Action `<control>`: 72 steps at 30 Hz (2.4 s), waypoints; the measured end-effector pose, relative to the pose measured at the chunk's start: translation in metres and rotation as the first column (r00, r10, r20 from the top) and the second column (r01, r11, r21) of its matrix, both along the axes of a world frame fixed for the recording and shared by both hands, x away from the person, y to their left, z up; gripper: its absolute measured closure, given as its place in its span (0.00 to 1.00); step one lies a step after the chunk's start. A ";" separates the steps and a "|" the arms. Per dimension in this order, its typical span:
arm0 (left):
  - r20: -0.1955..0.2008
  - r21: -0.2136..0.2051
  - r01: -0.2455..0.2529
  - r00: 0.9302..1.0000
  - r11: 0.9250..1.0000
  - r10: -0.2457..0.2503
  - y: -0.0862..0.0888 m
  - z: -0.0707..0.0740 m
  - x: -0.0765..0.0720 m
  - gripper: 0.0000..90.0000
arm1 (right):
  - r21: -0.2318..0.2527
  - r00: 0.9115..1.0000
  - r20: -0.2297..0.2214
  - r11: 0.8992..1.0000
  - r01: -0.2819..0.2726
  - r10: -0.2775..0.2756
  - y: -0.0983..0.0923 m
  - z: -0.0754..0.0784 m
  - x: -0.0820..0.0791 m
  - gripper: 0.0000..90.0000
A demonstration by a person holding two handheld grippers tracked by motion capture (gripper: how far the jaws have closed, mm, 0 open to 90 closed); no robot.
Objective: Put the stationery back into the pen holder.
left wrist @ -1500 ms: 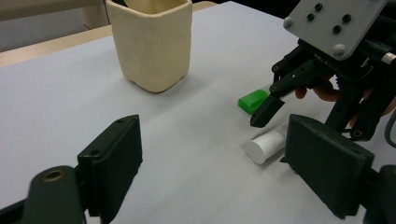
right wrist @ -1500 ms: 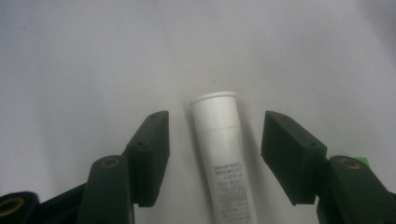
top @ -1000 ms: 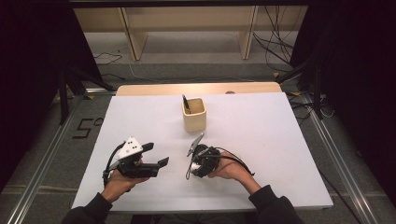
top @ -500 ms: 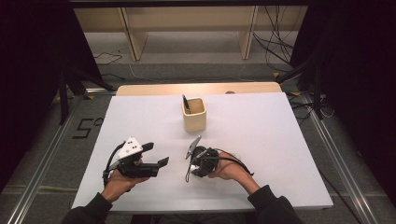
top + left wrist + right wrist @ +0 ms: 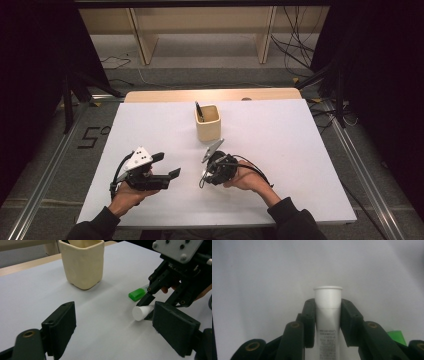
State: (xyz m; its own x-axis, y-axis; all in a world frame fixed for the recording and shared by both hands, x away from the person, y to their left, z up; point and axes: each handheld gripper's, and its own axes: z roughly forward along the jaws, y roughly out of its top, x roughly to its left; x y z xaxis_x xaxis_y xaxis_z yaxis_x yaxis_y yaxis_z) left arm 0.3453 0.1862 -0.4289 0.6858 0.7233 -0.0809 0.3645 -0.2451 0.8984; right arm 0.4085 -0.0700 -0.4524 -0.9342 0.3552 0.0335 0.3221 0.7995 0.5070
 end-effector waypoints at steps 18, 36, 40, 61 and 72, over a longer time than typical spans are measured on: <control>0.006 -0.007 -0.009 1.000 1.000 0.009 0.001 0.000 0.000 0.21 | 0.343 0.986 -0.047 0.925 0.164 -0.158 -0.023 0.020 0.014 0.75; 0.017 -0.033 -0.008 1.000 0.999 0.009 0.002 0.001 0.000 0.21 | 0.465 0.970 -0.077 0.852 0.240 -0.231 -0.031 0.027 0.019 0.75; 0.019 -0.036 -0.010 1.000 0.999 0.011 0.002 0.001 0.000 0.21 | 0.477 0.967 -0.081 0.842 0.251 -0.242 -0.031 0.027 0.020 0.75; 0.029 -0.052 -0.022 0.999 0.998 0.024 0.003 0.002 0.000 0.21 | 0.565 0.934 -0.071 0.758 0.327 -0.350 -0.028 0.044 0.039 0.75; 0.027 -0.051 -0.024 0.999 0.998 0.026 0.003 0.001 0.000 0.21 | 0.578 0.921 -0.059 0.739 0.347 -0.386 -0.025 0.054 0.052 0.75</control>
